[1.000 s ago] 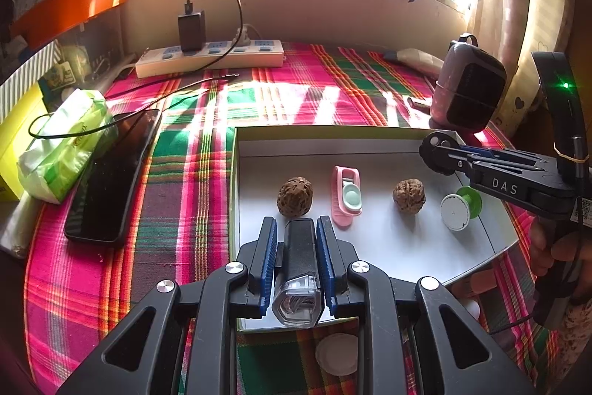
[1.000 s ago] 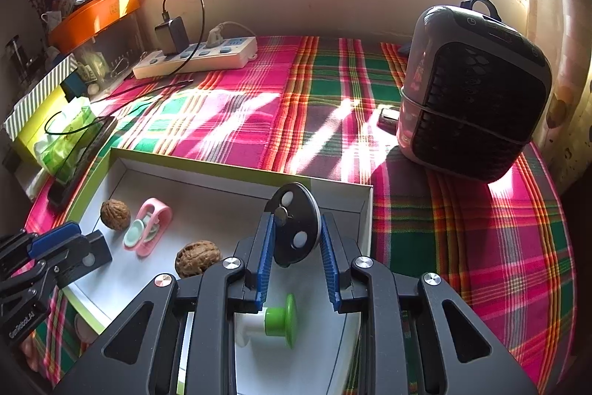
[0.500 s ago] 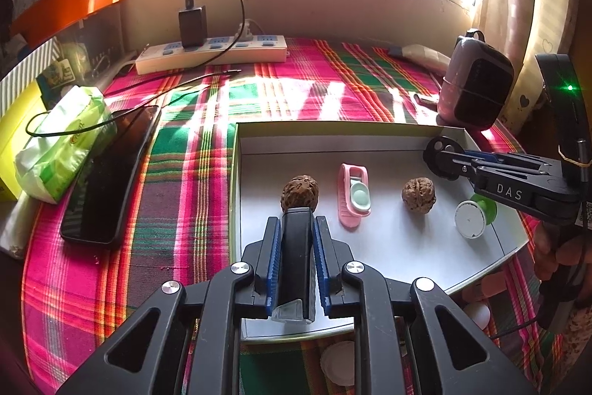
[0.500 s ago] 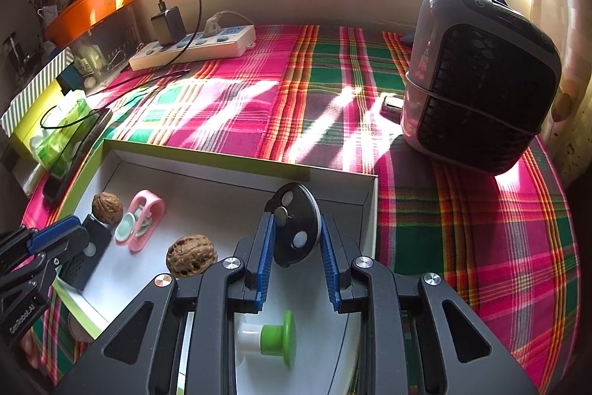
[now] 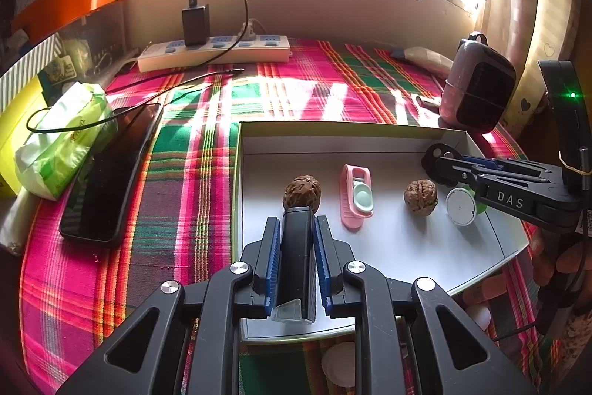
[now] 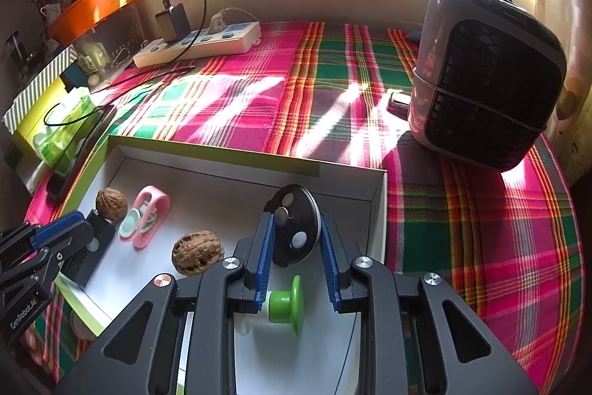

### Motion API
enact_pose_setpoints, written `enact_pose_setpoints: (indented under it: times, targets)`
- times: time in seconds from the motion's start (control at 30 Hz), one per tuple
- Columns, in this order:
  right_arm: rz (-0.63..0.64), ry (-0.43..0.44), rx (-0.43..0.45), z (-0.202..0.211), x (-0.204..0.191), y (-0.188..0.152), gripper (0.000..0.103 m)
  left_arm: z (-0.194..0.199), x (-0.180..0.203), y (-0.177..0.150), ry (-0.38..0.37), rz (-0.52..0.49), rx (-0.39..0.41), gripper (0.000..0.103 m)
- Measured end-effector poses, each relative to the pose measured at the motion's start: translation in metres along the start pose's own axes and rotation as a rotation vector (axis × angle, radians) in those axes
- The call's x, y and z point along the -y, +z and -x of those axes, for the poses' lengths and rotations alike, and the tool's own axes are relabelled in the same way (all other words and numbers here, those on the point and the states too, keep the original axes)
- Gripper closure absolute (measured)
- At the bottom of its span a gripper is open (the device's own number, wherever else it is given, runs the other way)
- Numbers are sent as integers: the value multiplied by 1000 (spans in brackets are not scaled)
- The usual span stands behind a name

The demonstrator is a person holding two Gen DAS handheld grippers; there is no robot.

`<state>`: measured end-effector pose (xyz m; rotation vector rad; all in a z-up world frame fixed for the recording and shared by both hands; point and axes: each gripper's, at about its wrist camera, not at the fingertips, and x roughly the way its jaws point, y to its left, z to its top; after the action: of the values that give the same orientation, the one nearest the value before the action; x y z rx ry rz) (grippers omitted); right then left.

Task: Organize objects
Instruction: 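Lower the stick and disc into the box and open both grippers, then withdraw both grippers from the box toward the remaining objects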

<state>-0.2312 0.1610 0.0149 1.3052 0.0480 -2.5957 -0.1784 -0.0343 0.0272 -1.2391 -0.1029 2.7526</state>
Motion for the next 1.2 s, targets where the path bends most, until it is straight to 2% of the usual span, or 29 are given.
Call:
enact_pose_setpoints:
  times: [0.1,0.27,0.5,0.57,1.2]
  targets:
    - [-5,3,0,0,0,0,76,0,0,0,3,3,-2,83]
    - [10,-2,9,4,-2,-2,65,-1,1,-2,5,3,-7,78]
    - [5,5,11,6,-3,-3,62,3,4,-4,15,4,-9,76]
    - [2,9,15,8,-3,-5,58,4,5,-5,23,-5,-4,75]
    - [0,21,102,49,-17,-23,57,39,7,-15,52,-7,48,73]
